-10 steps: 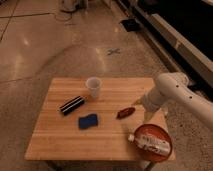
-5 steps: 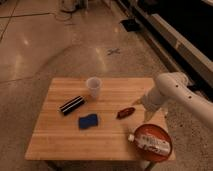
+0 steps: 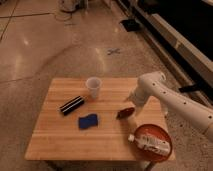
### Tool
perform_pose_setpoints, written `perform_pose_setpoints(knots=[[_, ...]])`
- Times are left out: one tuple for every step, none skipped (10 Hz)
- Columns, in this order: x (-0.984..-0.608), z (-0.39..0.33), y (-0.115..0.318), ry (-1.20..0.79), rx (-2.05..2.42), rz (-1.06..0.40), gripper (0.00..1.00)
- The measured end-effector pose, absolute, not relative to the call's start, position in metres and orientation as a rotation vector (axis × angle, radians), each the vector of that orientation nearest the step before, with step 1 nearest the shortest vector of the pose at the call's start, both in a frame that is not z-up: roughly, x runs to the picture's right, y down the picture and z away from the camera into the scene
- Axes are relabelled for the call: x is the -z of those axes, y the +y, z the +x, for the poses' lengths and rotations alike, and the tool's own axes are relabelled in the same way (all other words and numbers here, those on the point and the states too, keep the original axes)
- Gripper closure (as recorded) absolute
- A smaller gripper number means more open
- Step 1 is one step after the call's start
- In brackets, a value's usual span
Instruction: Drag the pepper across the table
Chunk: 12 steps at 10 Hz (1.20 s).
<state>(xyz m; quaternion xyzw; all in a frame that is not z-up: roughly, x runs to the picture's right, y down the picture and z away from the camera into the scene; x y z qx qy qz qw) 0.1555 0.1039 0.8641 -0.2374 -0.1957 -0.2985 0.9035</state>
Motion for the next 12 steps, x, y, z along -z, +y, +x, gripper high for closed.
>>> perform_pose_setpoints(knots=[[-0.872, 0.159, 0.105, -0.39, 0.632, -0.503, 0.33], [-0.881, 0.164, 0.108, -0.372, 0.647, -0.524, 0.33], [-0.885, 0.165, 0.11, -0.363, 0.656, -0.539, 0.33], [-0.888, 0.165, 0.113, -0.355, 0.668, -0.556, 0.33], [-0.89, 0.163, 0.117, -0.349, 0.675, -0.573, 0.33], [-0.893, 0.161, 0.119, -0.343, 0.682, -0.588, 0.33], [-0.894, 0.16, 0.121, -0.339, 0.686, -0.599, 0.34], [-0.896, 0.158, 0.122, -0.335, 0.69, -0.611, 0.38], [-0.897, 0.156, 0.123, -0.334, 0.691, -0.624, 0.5], [-0.898, 0.156, 0.123, -0.334, 0.689, -0.633, 0.59], [-0.899, 0.156, 0.124, -0.334, 0.686, -0.64, 0.68], [-0.9, 0.158, 0.124, -0.33, 0.684, -0.649, 0.82]])
